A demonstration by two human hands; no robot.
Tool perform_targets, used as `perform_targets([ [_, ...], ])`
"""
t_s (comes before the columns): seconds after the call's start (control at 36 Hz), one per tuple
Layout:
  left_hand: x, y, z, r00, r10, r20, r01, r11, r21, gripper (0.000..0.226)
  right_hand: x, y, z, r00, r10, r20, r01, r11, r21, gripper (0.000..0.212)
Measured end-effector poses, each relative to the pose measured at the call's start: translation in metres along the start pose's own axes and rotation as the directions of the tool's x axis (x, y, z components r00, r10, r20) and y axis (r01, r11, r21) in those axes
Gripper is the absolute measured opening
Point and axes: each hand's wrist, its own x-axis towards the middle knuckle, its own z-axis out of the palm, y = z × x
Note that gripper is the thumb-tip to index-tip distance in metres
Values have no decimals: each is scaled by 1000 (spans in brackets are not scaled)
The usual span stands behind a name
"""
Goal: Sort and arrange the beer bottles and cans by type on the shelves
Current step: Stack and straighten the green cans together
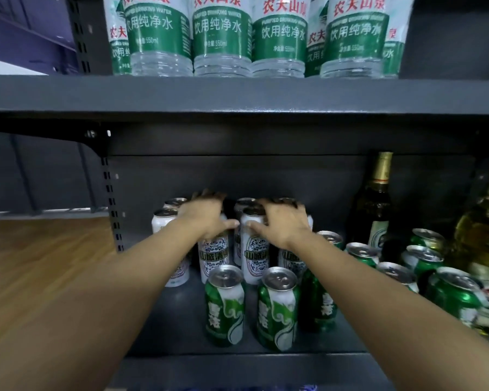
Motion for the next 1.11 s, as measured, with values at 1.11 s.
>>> perform_targets([
  [1.11, -38, 282, 9, 810, 587, 15, -559, 779, -283, 69, -151, 264, -72, 694, 710, -120, -599, 662, 451, 83],
])
